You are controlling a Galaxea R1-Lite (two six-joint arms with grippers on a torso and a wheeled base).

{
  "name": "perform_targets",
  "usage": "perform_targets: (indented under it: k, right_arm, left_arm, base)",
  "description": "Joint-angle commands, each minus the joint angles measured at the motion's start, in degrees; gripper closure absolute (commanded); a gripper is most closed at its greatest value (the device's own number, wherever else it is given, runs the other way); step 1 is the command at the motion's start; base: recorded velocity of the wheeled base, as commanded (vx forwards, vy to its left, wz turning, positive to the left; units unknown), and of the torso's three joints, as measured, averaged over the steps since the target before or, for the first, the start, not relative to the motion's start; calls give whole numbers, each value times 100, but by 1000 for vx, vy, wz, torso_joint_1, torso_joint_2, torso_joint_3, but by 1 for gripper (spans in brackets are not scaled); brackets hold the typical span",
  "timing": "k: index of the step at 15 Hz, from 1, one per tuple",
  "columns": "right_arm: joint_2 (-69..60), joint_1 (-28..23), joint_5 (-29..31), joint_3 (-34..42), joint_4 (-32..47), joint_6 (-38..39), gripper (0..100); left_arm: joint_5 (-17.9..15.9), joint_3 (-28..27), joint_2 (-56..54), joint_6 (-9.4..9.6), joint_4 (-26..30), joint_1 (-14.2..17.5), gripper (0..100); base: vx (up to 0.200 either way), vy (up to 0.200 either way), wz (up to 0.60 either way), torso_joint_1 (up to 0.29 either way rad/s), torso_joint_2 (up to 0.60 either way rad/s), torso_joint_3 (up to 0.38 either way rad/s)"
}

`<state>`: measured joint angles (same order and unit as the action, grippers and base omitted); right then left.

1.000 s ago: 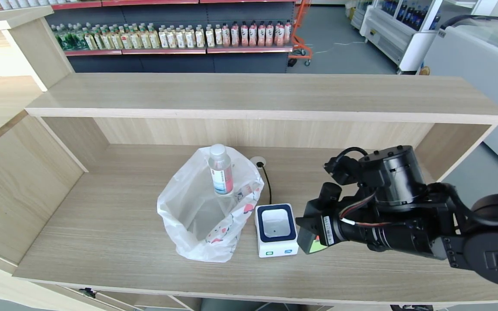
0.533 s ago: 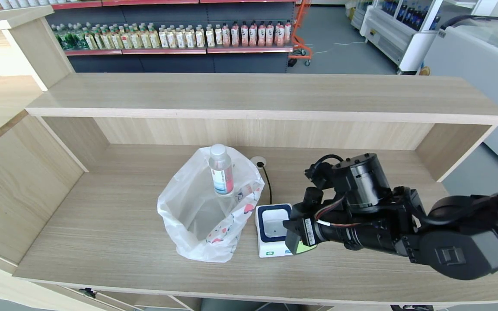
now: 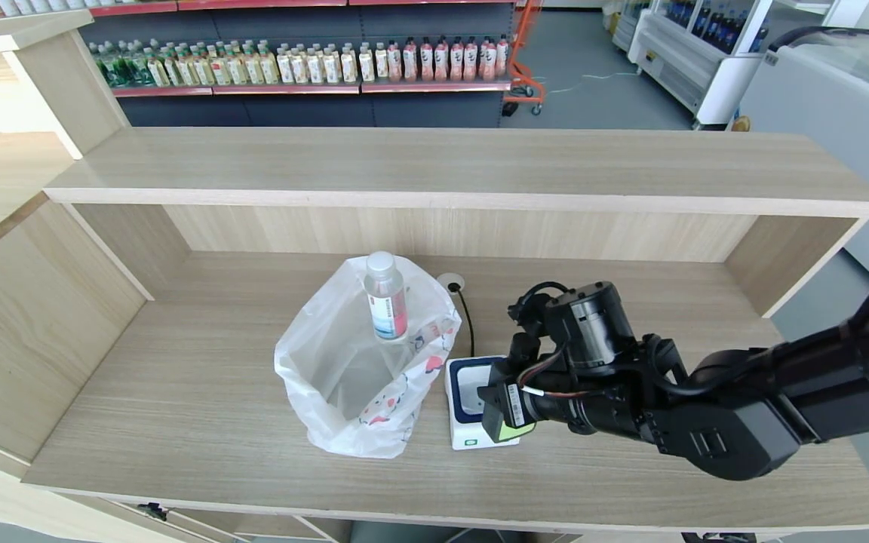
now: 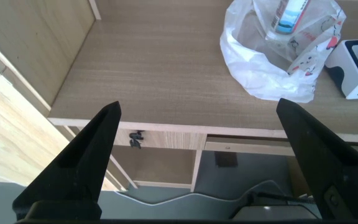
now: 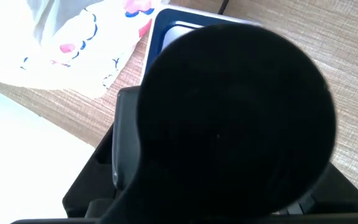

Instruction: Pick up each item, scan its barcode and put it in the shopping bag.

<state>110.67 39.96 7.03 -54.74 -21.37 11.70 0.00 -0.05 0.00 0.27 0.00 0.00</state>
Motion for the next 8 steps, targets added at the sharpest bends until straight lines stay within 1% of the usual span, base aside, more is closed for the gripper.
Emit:
perform_targets:
  k: [1,5,8]
  right_arm:
    - [254,3,-9,-143,-51,-1,100]
    - [553,3,-9,-459,-183,-1,100]
    - [605,64,0,-503,-183,-1,100]
  left_arm:
    - [0,5,0,0,0,0,0]
    - [0,-4,9,0,0,0,0]
    - [0,5,9,0,0,0,0]
  base:
    - [0,0,0,0,0,0]
    - [0,0,0,0,0,0]
    - [0,0,0,0,0,0]
